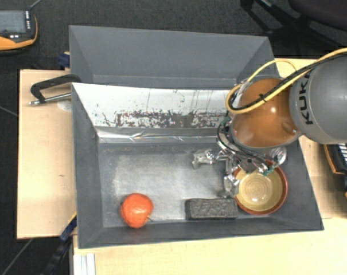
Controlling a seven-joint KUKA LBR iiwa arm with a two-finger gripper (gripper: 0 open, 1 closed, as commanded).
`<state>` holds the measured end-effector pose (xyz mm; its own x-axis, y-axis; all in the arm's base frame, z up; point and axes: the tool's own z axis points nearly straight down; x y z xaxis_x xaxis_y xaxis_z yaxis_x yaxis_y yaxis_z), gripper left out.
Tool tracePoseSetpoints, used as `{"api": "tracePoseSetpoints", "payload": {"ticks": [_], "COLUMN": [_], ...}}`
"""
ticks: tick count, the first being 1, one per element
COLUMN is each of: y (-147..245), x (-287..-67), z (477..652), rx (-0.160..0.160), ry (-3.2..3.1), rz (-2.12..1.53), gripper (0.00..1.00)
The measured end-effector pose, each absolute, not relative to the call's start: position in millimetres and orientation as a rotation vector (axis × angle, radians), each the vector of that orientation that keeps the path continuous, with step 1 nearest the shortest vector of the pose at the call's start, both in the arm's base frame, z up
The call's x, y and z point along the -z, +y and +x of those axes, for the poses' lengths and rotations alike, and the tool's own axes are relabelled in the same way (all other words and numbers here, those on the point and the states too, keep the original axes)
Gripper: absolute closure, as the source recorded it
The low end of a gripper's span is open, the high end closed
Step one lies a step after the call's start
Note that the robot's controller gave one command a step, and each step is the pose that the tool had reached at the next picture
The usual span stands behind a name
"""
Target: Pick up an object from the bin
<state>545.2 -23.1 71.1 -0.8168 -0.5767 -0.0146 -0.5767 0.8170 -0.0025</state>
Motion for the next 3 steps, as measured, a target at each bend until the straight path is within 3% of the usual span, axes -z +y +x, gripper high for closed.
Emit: {"api": "tracePoseSetpoints", "payload": {"ticks": [1, 2, 3], "y": [-23.2, -23.1, -23.2], "x": [-70.9, -71.0, -70.9], "z": [545.0, 545.2, 545.0], "rx": [-0.003, -0.003, -0.003], "ry": [2.981, 2.98, 2.981], "rz": [-0.947, -0.946, -0.947], "gripper": [1.0, 0.0, 1.0]}}
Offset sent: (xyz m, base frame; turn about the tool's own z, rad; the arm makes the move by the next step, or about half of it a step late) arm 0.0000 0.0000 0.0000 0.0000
